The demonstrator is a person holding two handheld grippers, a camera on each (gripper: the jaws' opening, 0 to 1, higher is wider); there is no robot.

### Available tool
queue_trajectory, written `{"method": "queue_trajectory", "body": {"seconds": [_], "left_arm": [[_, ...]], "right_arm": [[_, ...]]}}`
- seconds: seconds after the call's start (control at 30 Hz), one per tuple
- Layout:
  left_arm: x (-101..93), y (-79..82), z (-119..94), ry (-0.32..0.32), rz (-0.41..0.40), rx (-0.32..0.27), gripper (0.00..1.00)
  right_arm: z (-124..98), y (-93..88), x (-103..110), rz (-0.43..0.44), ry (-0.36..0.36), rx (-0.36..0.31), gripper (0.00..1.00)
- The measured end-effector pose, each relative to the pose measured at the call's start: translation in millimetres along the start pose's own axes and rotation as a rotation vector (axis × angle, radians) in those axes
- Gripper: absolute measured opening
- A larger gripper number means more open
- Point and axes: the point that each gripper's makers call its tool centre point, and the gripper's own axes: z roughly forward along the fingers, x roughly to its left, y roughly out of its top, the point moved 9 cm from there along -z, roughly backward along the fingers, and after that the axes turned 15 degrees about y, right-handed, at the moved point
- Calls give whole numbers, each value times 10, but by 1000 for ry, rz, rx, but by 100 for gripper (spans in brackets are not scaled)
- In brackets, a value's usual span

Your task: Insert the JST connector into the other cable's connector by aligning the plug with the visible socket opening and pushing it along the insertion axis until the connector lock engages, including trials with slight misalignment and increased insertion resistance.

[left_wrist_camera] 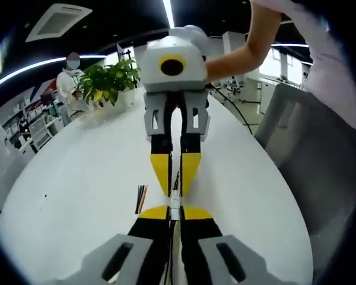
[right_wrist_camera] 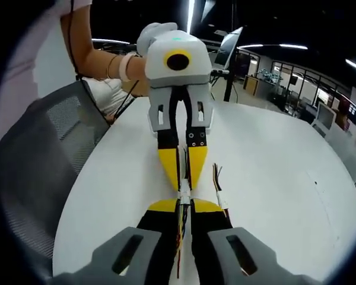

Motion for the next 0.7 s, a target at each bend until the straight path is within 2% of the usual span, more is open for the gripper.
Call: {"method": "queue_trajectory", "body": {"seconds": [0.27, 0.7], "left_arm": [[11, 18, -6, 2, -36, -18, 0], [23, 114, -6, 8, 16, -32, 0]], "right_arm": [[-50, -38, -53, 8, 6, -45, 3], [-38, -32, -95, 2, -5, -50, 2]]}}
